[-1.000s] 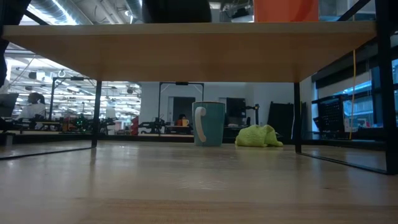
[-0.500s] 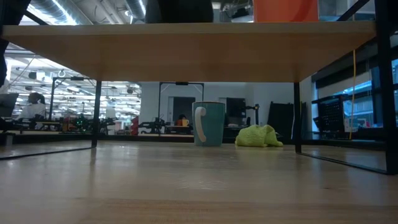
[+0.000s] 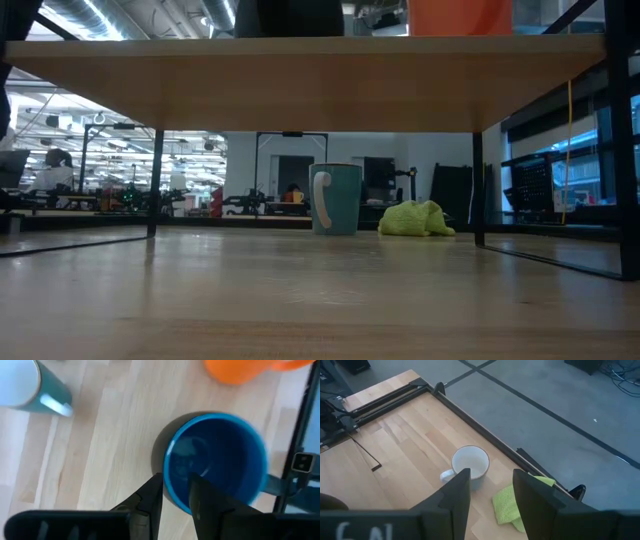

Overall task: Stack small to large cups/mugs on shelf
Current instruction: Put the black mugs on the shelf

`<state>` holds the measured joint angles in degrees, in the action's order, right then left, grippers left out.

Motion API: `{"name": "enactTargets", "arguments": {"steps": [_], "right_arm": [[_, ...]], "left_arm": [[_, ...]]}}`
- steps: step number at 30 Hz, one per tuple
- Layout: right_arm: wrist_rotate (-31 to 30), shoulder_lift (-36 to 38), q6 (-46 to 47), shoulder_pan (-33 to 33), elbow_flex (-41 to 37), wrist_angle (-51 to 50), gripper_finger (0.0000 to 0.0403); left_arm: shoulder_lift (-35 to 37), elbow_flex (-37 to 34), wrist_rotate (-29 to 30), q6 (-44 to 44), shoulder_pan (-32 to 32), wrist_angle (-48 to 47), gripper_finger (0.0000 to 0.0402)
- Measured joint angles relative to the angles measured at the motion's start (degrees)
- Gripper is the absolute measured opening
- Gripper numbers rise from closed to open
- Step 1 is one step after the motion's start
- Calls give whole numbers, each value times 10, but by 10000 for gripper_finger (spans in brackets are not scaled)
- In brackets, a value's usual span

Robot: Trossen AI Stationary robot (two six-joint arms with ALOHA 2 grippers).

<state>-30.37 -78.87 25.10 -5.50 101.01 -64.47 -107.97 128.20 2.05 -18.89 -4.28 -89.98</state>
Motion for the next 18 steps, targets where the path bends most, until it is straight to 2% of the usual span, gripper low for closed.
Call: {"name": "enactTargets", "arguments": {"steps": [4, 8, 18], "right_arm": [[0, 0, -1, 0, 0, 6, 149], [0, 0, -2, 0, 0, 5, 149], [5, 0, 11, 0, 0, 4, 149]], "left_arm": [[5, 20, 19, 23, -4, 0, 85], [15, 20, 63, 65, -1, -1, 83], [13, -46, 96, 145, 68, 0, 81]]}}
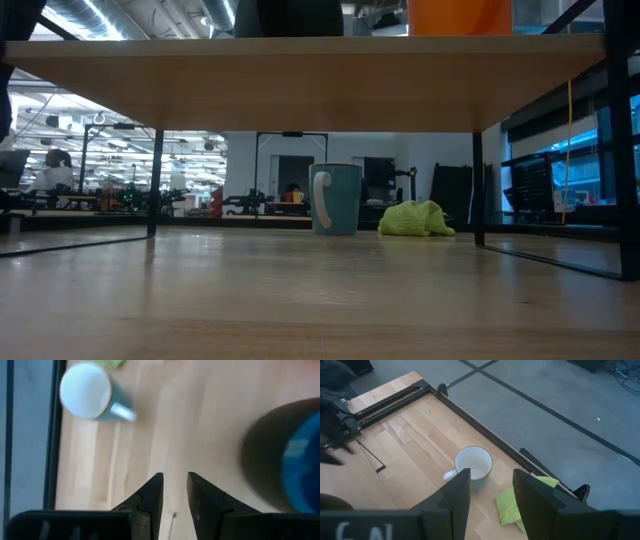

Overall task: Stack small to large cups/mugs on shelf
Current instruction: Put the black mugs on the shelf

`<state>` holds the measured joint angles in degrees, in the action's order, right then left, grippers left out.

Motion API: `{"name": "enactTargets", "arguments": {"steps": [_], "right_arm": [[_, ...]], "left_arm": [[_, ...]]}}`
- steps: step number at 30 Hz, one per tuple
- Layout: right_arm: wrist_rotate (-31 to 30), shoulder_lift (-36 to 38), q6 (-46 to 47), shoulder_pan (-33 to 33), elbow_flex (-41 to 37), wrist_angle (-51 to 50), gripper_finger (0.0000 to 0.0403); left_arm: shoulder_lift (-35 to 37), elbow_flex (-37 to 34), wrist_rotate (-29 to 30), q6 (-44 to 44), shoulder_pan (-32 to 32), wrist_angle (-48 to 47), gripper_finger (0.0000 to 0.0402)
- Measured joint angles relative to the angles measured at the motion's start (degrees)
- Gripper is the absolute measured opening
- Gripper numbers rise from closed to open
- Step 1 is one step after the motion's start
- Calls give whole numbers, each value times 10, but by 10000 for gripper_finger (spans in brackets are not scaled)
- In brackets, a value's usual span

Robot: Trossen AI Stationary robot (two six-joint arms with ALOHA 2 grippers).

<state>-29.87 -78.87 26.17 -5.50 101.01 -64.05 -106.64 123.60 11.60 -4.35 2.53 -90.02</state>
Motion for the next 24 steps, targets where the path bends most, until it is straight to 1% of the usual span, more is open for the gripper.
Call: {"name": "enactTargets", "arguments": {"steps": [3, 6, 8, 11, 19, 24], "right_arm": [[0, 0, 3, 0, 0, 0, 149], [1, 0, 5, 0, 0, -1, 149], [1, 0, 5, 0, 0, -1, 149], [1, 0, 7, 0, 0, -7, 149], [-4, 0, 7, 0, 0, -17, 149], [-5, 0, 7, 0, 0, -17, 149]], "left_arm": [[0, -30, -6, 10, 21, 2, 81], [0, -64, -46, 23, 33, 6, 80], [0, -88, -67, 33, 33, 18, 75], [0, -117, -70, 38, 24, 34, 61], [0, -124, -136, 32, 0, 70, 5], [0, -124, -147, 14, -7, 75, 6]]}}
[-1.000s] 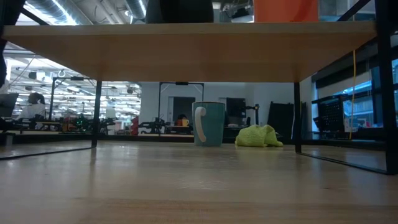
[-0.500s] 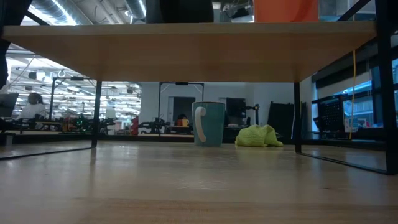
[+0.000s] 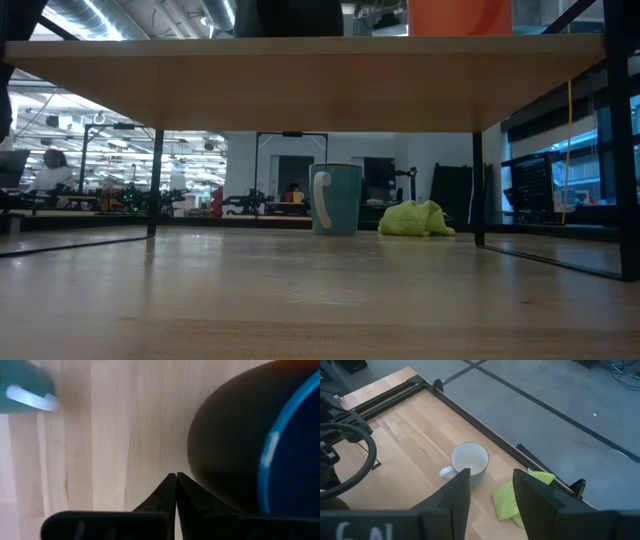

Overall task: Stack small to large cups/mugs on shelf
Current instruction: Put the black mugs on the shelf

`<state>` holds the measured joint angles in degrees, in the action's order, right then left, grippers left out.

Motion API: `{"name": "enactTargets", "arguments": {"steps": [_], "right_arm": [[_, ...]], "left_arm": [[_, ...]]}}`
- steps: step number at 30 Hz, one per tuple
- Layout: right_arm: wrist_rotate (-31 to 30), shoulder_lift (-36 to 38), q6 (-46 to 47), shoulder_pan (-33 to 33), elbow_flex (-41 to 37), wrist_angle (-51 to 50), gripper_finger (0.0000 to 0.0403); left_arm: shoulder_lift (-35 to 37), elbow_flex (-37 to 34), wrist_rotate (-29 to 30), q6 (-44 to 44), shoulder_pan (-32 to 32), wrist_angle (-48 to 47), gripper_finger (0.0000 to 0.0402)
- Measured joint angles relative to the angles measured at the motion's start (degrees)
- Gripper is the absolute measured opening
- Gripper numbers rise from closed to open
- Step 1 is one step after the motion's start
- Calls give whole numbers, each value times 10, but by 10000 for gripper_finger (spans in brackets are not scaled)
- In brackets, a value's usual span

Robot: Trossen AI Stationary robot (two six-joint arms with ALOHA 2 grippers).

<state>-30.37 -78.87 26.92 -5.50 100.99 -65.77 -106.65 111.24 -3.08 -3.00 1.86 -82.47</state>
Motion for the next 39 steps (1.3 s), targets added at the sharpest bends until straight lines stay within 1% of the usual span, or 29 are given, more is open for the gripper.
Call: {"name": "enactTargets", "arguments": {"steps": [4, 21, 24, 27, 36, 37, 39], "right_arm": [[0, 0, 0, 0, 0, 0, 149], [0, 0, 12, 0, 0, 0, 149], [0, 0, 12, 0, 0, 0, 149], [0, 0, 13, 0, 0, 1, 149], [0, 0, 13, 0, 0, 0, 149], [0, 0, 13, 0, 0, 0, 149], [0, 0, 13, 0, 0, 1, 149]], "left_arm": [[0, 0, -23, -13, -2, 1, 2], [0, 0, -27, -31, -34, 25, 1], [0, 0, -42, -32, -33, 24, 1], [0, 0, -43, -33, -34, 20, 1], [0, 0, -42, -33, -34, 4, 0], [0, 0, -35, -32, -34, 3, 0], [0, 0, -4, -29, -34, -8, 0]]}}
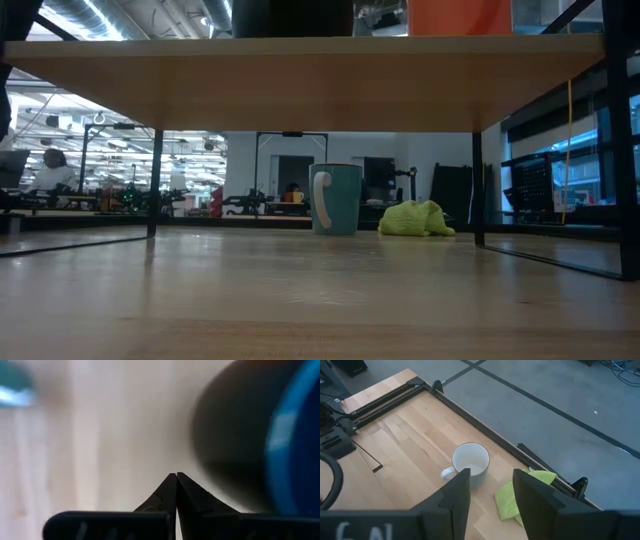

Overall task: Stack small to large cups/mugs on shelf
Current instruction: Put the black mugs on the shelf, then put the white mugs on the shelf

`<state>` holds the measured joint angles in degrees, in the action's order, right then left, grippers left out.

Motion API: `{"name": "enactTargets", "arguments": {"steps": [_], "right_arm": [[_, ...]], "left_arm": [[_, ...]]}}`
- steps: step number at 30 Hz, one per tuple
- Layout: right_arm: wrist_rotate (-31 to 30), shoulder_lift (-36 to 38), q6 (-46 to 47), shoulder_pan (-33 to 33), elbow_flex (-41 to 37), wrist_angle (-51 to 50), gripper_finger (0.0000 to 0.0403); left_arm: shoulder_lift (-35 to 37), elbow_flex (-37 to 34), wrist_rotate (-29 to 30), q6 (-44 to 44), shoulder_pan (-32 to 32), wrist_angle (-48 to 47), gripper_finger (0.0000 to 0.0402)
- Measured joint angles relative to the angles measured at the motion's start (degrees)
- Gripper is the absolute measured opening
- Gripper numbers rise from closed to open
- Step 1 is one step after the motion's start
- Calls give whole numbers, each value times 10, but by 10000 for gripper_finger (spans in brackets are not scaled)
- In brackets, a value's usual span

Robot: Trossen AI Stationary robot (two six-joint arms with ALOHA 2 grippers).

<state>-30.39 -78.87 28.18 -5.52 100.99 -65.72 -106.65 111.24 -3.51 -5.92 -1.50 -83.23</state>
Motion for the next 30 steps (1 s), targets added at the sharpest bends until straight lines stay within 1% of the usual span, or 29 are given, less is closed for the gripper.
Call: {"name": "enactTargets", "arguments": {"steps": [2, 6, 11, 15, 17, 22, 27, 30], "right_arm": [[0, 0, 0, 0, 0, 0, 149], [1, 0, -13, 0, 0, 0, 149], [52, 0, -12, 0, 0, 2, 149], [82, 0, 1, -8, 0, 17, 149], [112, -3, 2, -22, 0, 29, 149], [168, -34, 7, -64, 0, 33, 149], [219, -81, 15, -117, 0, 33, 149], [231, -112, 18, -148, 0, 34, 149]], "left_arm": [[0, 0, 26, 4, 5, -12, 3], [3, 0, 21, 23, 23, -12, 12], [36, 0, -34, 71, 56, -4, 9], [69, 0, -69, 139, 97, 4, 1], [76, 0, -94, 177, 120, -2, 2], [82, 0, -122, 239, 163, -40, 4], [82, 0, -159, 292, 184, -68, 3], [87, 0, -188, 321, 191, -67, 6]]}}
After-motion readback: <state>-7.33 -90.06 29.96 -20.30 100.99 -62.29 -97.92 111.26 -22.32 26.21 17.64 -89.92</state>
